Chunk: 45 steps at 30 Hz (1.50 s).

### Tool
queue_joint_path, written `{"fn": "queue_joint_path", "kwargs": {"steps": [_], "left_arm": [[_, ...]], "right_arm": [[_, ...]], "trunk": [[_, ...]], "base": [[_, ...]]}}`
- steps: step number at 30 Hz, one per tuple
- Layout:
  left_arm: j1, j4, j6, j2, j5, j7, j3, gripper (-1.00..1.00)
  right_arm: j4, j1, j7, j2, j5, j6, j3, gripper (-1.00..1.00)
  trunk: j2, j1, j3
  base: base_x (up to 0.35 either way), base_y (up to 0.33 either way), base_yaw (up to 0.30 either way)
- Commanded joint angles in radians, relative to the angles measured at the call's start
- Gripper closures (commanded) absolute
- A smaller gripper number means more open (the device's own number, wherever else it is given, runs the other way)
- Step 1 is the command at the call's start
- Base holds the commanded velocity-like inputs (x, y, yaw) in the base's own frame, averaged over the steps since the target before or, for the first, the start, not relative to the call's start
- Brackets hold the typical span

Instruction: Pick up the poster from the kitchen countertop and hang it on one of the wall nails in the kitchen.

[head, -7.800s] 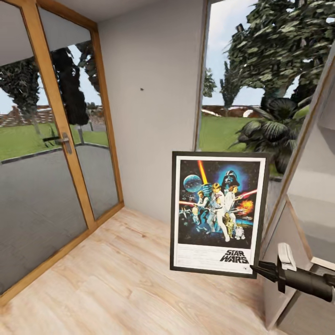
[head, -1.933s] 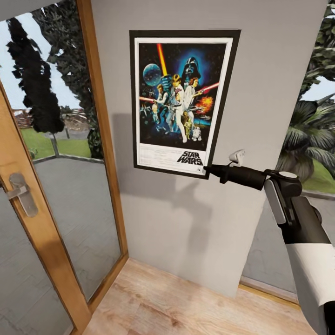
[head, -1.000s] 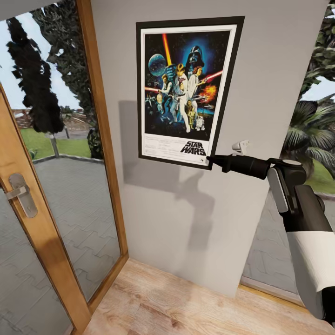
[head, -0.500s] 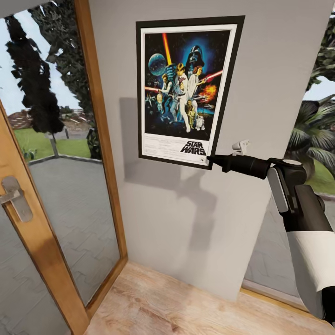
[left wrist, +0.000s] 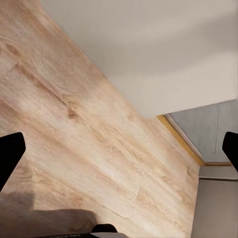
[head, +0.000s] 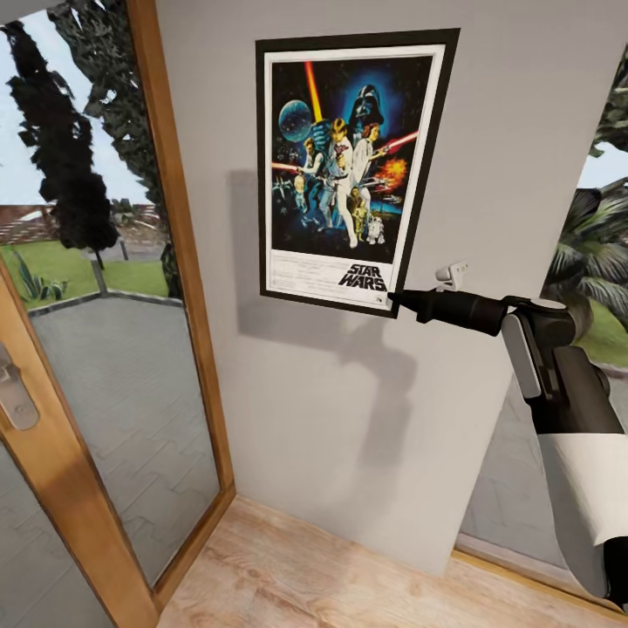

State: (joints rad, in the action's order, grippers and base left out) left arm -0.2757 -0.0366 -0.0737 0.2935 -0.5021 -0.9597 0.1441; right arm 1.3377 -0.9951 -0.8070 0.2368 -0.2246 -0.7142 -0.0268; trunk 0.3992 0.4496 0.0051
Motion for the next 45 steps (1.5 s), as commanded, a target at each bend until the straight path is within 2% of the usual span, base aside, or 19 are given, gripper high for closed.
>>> {"fn": "queue_joint_path", "kwargs": {"steps": [1,45], "left_arm": [[0.0,0.001,-0.008,0.001,0.01,-0.002,0.008,-1.0],[0.0,0.001,-0.008,0.004,0.01,-0.002,0.008,-1.0]], "right_arm": [[0.0,0.0,-0.001,0.001,-0.007,-0.007,-0.001,1.0],[0.004,0.0,-0.003,0.001,-0.007,-0.007,0.001,1.0]], "trunk": [[0.001,0.0,0.0],[0.001,0.0,0.0]], "base": [[0.029,-0.023,0.0],[0.063,-0.033,0.0]]}}
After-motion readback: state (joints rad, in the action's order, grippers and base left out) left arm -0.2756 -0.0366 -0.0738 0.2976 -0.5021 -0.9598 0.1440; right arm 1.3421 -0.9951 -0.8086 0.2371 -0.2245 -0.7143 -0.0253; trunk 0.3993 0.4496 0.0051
